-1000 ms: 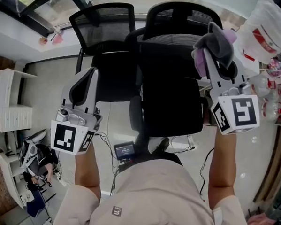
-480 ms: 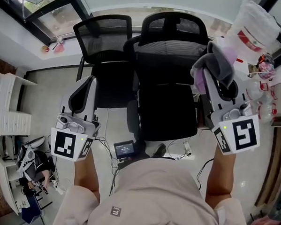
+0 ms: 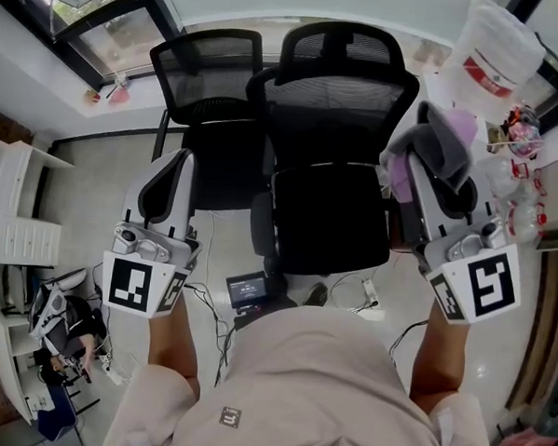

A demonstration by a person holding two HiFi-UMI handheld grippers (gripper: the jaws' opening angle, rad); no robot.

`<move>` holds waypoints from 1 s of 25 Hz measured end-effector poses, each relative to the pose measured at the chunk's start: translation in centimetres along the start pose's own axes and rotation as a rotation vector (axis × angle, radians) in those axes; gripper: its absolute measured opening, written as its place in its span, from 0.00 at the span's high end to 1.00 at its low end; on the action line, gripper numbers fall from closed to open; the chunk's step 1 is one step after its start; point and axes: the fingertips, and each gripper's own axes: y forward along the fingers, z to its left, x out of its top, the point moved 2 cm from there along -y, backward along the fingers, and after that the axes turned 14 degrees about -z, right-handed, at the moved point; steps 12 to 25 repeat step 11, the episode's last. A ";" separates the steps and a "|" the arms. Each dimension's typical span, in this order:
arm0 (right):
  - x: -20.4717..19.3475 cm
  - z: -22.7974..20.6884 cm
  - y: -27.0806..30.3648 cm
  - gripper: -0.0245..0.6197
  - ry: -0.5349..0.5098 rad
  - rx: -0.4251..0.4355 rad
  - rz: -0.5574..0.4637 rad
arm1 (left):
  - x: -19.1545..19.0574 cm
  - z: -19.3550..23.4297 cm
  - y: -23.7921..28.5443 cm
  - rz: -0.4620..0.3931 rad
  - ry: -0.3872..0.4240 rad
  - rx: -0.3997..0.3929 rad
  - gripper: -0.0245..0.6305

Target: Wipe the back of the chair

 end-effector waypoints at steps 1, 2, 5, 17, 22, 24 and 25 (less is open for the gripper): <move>0.0 0.2 -0.2 0.87 0.001 0.002 0.002 | 0.1 -0.1 -0.2 -0.001 0.000 0.000 0.95; 0.1 0.4 -0.5 0.87 0.001 0.004 0.004 | 0.2 -0.2 -0.5 -0.001 -0.001 0.001 0.95; 0.0 1.0 -1.0 0.87 0.002 0.008 0.008 | 0.1 -0.6 -1.0 -0.004 -0.002 0.000 0.95; 0.1 1.7 -2.0 0.87 -0.002 0.018 0.010 | 0.4 -1.3 -1.8 -0.011 -0.004 0.002 0.95; 0.1 1.7 -2.0 0.87 -0.002 0.018 0.010 | 0.4 -1.3 -1.8 -0.011 -0.004 0.002 0.95; 0.1 1.7 -2.0 0.87 -0.002 0.018 0.010 | 0.4 -1.3 -1.8 -0.011 -0.004 0.002 0.95; 0.1 1.7 -2.0 0.87 -0.002 0.018 0.010 | 0.4 -1.3 -1.8 -0.011 -0.004 0.002 0.95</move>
